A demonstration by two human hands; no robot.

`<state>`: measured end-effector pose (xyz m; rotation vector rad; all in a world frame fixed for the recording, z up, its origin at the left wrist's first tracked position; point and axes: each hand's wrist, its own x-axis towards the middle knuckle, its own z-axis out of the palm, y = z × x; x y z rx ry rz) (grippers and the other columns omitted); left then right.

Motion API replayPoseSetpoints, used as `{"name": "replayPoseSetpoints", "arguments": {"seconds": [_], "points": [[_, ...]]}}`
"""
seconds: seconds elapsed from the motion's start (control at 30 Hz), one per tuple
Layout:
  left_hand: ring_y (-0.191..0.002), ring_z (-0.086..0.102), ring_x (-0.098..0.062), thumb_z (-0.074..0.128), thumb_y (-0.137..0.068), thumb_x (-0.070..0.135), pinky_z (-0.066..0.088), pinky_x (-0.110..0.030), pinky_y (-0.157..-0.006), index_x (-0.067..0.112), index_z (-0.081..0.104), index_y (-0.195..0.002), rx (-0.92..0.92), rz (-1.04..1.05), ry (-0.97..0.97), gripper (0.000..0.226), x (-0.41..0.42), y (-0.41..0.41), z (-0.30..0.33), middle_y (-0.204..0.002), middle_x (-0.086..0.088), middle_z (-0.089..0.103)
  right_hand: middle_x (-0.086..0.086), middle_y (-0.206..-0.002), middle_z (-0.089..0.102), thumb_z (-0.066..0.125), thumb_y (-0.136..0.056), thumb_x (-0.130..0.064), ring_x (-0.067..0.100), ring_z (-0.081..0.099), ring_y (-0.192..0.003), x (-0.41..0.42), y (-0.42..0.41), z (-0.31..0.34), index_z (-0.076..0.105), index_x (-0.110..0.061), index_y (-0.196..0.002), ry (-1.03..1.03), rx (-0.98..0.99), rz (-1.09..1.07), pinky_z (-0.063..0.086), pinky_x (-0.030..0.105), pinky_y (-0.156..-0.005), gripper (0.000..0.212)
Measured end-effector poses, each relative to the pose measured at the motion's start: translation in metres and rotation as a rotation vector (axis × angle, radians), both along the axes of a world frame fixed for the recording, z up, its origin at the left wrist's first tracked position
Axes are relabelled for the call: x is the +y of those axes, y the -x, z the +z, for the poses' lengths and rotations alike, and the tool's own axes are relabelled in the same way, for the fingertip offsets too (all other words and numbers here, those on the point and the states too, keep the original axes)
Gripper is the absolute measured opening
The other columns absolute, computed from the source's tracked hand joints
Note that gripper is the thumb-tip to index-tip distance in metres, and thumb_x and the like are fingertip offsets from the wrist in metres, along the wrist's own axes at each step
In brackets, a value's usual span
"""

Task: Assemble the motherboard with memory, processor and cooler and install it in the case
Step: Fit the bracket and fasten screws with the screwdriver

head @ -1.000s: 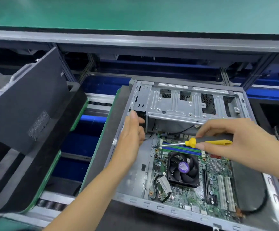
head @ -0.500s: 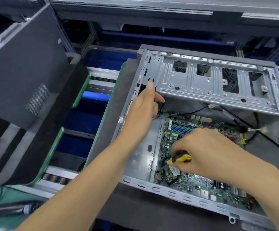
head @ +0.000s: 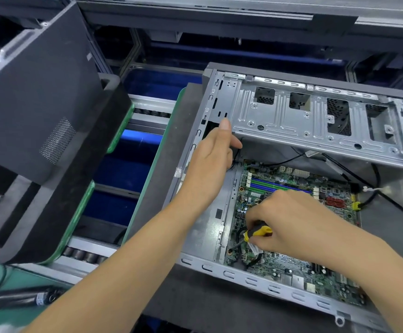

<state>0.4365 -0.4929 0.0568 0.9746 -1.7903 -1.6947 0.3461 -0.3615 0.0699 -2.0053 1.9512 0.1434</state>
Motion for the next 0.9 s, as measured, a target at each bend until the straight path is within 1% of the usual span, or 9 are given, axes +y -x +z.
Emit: {"name": "replayPoseSetpoints", "arguments": {"seconds": [0.13,0.27,0.47,0.6,0.8,0.9], "points": [[-0.040,0.031,-0.002,0.026,-0.102,0.044,0.026,-0.009,-0.042,0.004,0.058,-0.092,0.001,-0.002,0.012,0.052,0.0007,-0.0010,0.0001,-0.045,0.012,0.033,-0.011,-0.081,0.062,0.056,-0.084,-0.046,0.014,0.058,-0.078,-0.0001,-0.0009,-0.0004,0.063,-0.030,-0.094,-0.023,-0.008,-0.001,0.035,0.025,-0.057,0.020],[-0.040,0.030,-0.002,0.026,-0.102,0.044,0.026,-0.010,-0.041,0.002,0.058,-0.093,0.006,-0.002,0.011,0.053,0.0012,-0.0009,0.0005,-0.045,0.012,0.032,-0.010,-0.079,0.063,0.056,-0.084,-0.044,0.015,0.057,-0.075,-0.0009,-0.0016,-0.0020,0.063,-0.028,-0.092,-0.025,-0.003,-0.004,0.035,0.024,-0.057,0.019],[-0.041,0.030,-0.002,0.026,-0.102,0.044,0.026,-0.011,-0.042,0.005,0.058,-0.092,0.003,0.000,0.011,0.052,0.0014,-0.0012,0.0014,-0.045,0.012,0.032,-0.008,-0.076,0.059,0.055,-0.084,-0.044,0.016,0.056,-0.074,-0.0010,-0.0022,-0.0038,0.062,-0.026,-0.093,-0.015,0.022,-0.003,0.030,0.024,-0.054,0.020],[-0.041,0.029,-0.003,0.026,-0.102,0.044,0.025,-0.012,-0.042,0.007,0.058,-0.089,0.002,0.005,0.010,0.051,0.0016,-0.0007,0.0016,-0.046,0.012,0.031,-0.008,-0.082,0.062,0.055,-0.084,-0.046,0.017,0.058,-0.078,-0.0008,-0.0030,-0.0045,0.062,-0.028,-0.093,-0.006,0.029,0.000,0.032,0.025,-0.057,0.022],[-0.042,0.029,-0.003,0.026,-0.102,0.045,0.026,-0.013,-0.042,0.005,0.058,-0.092,0.000,-0.001,0.014,0.052,0.0012,-0.0009,0.0007,-0.047,0.012,0.031,-0.008,-0.078,0.061,0.055,-0.083,-0.045,0.017,0.055,-0.073,-0.0009,-0.0026,-0.0032,0.062,-0.028,-0.092,0.013,0.022,-0.005,0.034,0.026,-0.056,0.020],[-0.042,0.030,-0.003,0.026,-0.102,0.045,0.026,-0.013,-0.042,0.004,0.058,-0.093,0.001,0.000,0.015,0.052,0.0015,-0.0006,0.0012,-0.047,0.012,0.031,-0.008,-0.080,0.062,0.055,-0.084,-0.045,0.017,0.056,-0.074,-0.0007,-0.0027,-0.0029,0.062,-0.028,-0.092,0.003,0.025,-0.001,0.034,0.026,-0.056,0.020]]}}
